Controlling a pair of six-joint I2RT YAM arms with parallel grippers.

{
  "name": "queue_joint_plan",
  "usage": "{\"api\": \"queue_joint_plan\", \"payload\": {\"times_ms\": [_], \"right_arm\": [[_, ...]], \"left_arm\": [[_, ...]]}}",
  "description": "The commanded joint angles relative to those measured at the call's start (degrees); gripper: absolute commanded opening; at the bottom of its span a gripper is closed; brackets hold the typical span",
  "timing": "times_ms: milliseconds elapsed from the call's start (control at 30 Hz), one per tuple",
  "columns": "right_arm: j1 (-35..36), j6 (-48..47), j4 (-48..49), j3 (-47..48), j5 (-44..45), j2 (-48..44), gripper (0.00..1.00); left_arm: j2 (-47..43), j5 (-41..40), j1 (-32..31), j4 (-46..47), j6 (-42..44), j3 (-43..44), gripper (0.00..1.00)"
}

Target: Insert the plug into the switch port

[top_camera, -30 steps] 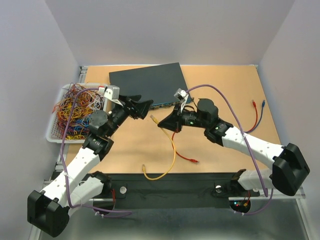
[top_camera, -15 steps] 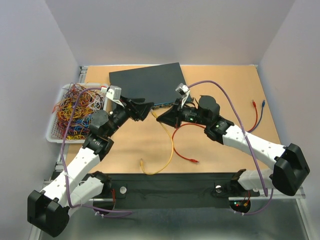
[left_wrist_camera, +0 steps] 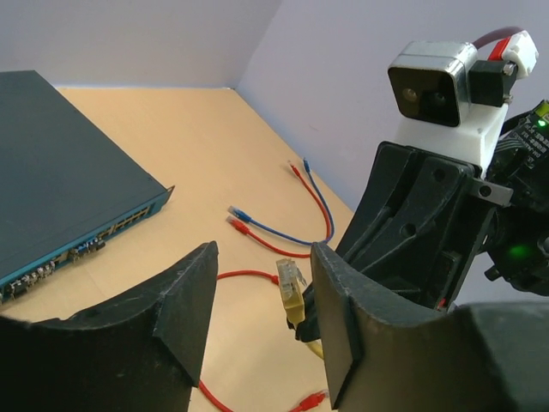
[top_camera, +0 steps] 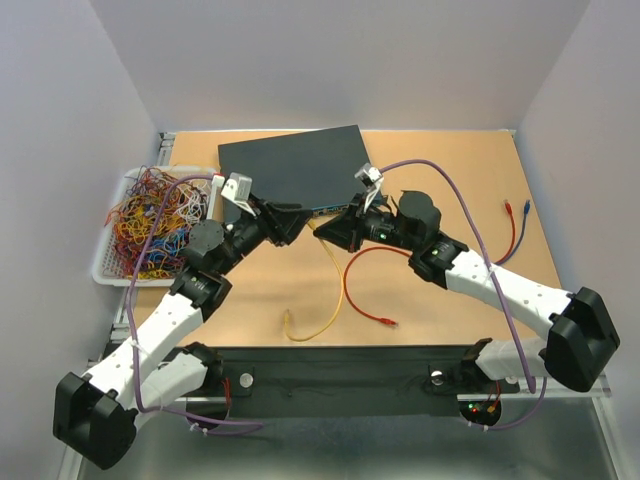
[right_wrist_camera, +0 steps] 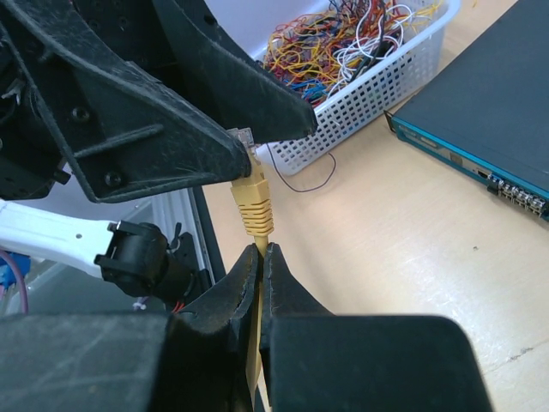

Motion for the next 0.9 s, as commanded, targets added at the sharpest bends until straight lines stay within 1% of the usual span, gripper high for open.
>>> {"api": "queue_joint_plan", "payload": {"times_ms": [0,67,167,200,233,267,333,367,400,433,467,533,567,667,700,733,800,833,867], "right_arm": [[0.52,1.00,4.34,2.11,0.94,-2.41,0.00],[0.52,1.09,4.43,2.02,1.02,-2.67,0.00],[0.61,1.18,4.43,1.58,1.02,-3.11,0.00],[0.52,1.18,4.34,1.41,1.11,-3.37,0.00],[0.52,1.18,4.26,1.06,1.20,-3.55,0.00],[0.52,1.09,3.99,0.88,1.46,-3.81,0.00],[0.52,0.66,3.03,0.79,1.81,-4.25,0.02],[0.61,-0.31,2.07,1.14,2.25,-4.43,0.26],[0.52,-1.10,1.19,1.32,2.60,-4.69,0.43],[0.61,-2.93,-0.82,1.58,3.30,-5.30,0.62],[0.52,-4.08,-1.97,2.28,4.09,-5.75,0.66],[0.52,-6.02,-4.53,2.81,6.73,-6.62,0.68],[0.61,-8.46,-5.32,3.33,7.35,-7.50,0.68],[0.96,-13.05,-8.74,4.65,10.33,-8.38,0.66],[1.14,-14.19,-9.80,5.96,11.21,-8.04,0.65],[1.31,-16.38,-11.98,6.50,12.61,-7.86,0.59],[2.72,-19.28,-14.45,8.08,15.77,-6.90,0.52],[3.33,-19.30,-14.81,8.43,17.18,-6.63,0.52],[4.21,-20.43,-15.17,8.70,18.15,-6.19,0.49]], "left_arm": [[-0.01,0.36,-0.69,2.15,-0.21,-0.79,0.54],[0.08,-0.08,-1.04,2.15,-0.21,-0.88,0.39],[0.43,-0.26,-1.13,2.15,-0.21,-0.71,0.23],[0.52,-0.35,-1.13,2.15,-0.30,-0.62,0.15],[0.60,-0.43,-1.13,2.15,-0.39,-0.53,0.09],[0.69,-0.52,-1.22,2.15,-0.47,-0.35,0.04],[0.87,-0.43,-1.13,2.15,-0.56,-0.18,0.00],[1.04,-0.61,-1.22,2.15,-0.82,0.00,0.00],[1.04,-0.70,-1.22,2.15,-1.00,0.09,0.00],[1.13,-0.87,-1.22,2.07,-1.53,0.00,0.00],[1.22,-1.13,-1.22,1.98,-1.88,0.17,0.00],[1.40,-1.49,-1.22,1.80,-2.85,0.35,0.00],[1.57,-1.75,-1.30,1.63,-3.28,0.70,0.00],[1.83,-3.42,-1.39,-0.30,-6.09,1.93,0.00],[1.84,-3.77,-1.39,-0.65,-6.97,2.11,0.00],[2.01,-4.30,-1.57,-1.09,-8.89,2.37,0.00],[2.71,-4.83,-1.92,-1.80,-11.01,3.16,0.00],[2.98,-4.74,-2.10,-2.06,-11.37,3.51,0.00],[3.33,-4.83,-2.27,-2.24,-11.64,4.04,0.00]]}}
